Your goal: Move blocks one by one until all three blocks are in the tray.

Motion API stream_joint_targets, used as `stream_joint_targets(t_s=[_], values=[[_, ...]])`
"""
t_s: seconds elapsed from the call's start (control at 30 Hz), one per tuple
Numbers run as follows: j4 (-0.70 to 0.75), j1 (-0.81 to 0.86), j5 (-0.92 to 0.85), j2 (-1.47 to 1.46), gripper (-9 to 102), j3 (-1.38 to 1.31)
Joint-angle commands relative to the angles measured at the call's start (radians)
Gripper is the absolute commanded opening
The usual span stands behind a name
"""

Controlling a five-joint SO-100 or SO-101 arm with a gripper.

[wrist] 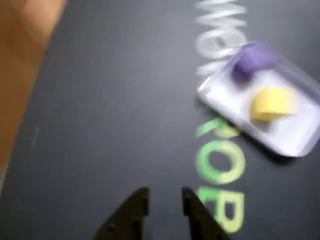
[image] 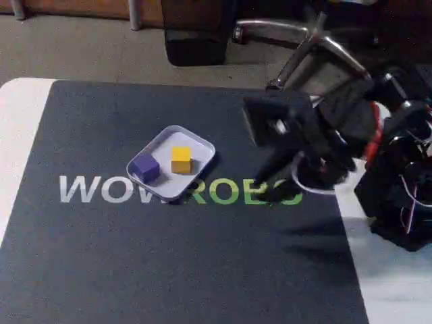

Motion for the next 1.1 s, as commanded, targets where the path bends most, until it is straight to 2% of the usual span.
stream_joint_targets(t_s=[0.0,0.07,0.17,0.3,0.4,0.43,0.57,0.7,1.07], values=[[0.123,-0.026,-0.069,0.318,3,0.140],[0.276,-0.046,-0.083,0.538,2,0.218],[0.370,-0.046,-0.087,0.538,1,0.227],[0.397,-0.031,-0.141,0.538,1,0.304],[0.399,0.008,-0.186,0.538,-5,0.383],[0.410,0.020,-0.166,0.538,-8,0.383],[0.433,0.035,-0.051,0.538,-8,0.383],[0.433,0.095,-0.051,0.538,-8,0.383],[0.434,0.132,-0.049,0.538,-7,0.383]])
